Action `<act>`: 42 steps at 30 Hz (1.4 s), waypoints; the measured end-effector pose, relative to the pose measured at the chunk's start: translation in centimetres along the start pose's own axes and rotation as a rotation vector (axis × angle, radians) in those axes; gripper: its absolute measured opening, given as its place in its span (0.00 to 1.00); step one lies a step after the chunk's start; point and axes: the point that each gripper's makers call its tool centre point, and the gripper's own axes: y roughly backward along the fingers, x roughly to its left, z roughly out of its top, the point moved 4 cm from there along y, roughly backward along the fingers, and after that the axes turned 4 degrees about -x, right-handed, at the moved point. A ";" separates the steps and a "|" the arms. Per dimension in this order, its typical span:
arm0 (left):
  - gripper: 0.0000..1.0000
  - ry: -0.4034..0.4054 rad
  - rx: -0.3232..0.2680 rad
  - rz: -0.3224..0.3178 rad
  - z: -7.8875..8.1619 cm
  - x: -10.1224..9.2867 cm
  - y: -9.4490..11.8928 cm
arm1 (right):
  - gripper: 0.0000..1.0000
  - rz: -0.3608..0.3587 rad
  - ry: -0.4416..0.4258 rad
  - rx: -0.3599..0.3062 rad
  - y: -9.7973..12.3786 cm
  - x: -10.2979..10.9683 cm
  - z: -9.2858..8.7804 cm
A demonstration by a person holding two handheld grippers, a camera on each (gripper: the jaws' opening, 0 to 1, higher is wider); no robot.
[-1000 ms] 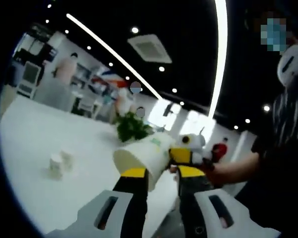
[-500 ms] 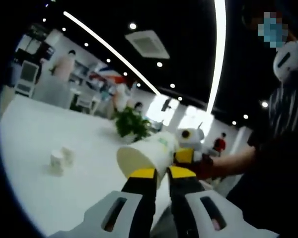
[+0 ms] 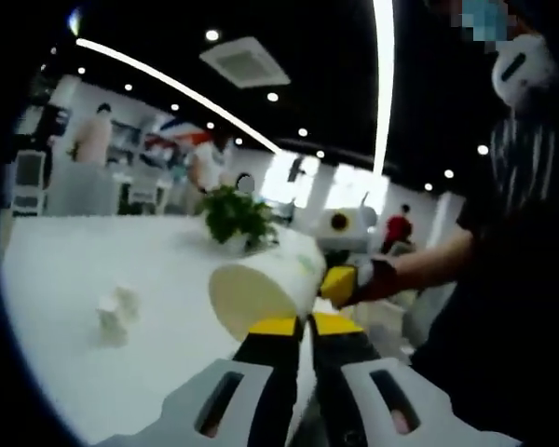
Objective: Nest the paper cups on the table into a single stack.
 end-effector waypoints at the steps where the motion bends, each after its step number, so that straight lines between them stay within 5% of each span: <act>1: 0.01 0.001 0.007 -0.010 0.0 -0.1 -0.1 | 0.41 0.000 -0.001 0.000 0.1 0.0 -0.1; 19: 0.00 -0.093 0.205 -0.050 -0.2 0.4 -0.7 | 0.47 -0.035 0.100 0.027 0.9 -0.3 -0.4; 34: 0.00 -0.158 0.319 -0.095 1.1 1.8 -0.8 | 0.62 -0.084 0.221 0.098 1.2 -0.6 -0.6; 42: 0.00 -0.193 0.380 -0.109 1.1 2.7 -0.8 | 0.79 -0.153 0.279 0.148 2.0 -1.1 -0.9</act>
